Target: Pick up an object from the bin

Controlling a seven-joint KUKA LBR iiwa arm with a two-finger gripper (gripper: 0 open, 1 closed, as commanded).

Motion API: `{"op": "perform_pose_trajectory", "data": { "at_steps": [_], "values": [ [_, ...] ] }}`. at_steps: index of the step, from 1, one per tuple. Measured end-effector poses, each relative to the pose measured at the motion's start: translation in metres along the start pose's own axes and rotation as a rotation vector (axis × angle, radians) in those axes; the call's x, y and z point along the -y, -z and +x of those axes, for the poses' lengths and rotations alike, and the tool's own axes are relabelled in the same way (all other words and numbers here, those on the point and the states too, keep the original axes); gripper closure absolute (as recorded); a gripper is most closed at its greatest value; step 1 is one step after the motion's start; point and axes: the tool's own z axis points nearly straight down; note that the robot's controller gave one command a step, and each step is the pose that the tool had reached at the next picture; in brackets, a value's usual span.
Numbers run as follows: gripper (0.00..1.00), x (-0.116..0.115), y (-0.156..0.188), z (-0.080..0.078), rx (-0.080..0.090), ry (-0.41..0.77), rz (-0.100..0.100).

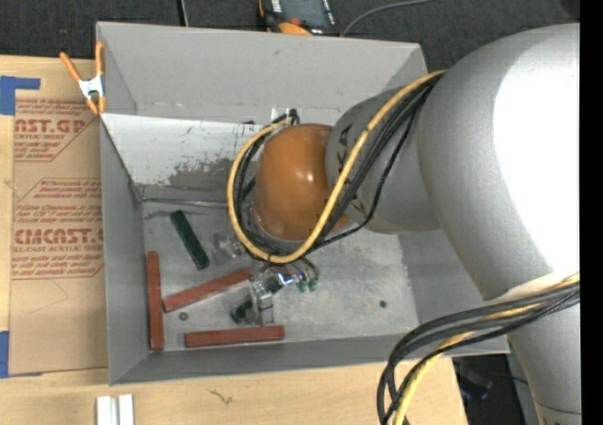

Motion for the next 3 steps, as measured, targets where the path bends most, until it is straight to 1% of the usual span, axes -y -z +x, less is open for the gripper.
{"op": "perform_pose_trajectory", "data": {
  "at_steps": [1, 2, 3],
  "values": [
    [1.00, 0.000, 0.003, 0.000, -0.005, 0.001, 0.000],
    [1.00, 0.022, 0.069, -0.046, 0.006, 0.368, 0.003],
    [1.00, 0.037, 0.156, -0.045, 0.009, 0.346, 0.004]
  ]
}}
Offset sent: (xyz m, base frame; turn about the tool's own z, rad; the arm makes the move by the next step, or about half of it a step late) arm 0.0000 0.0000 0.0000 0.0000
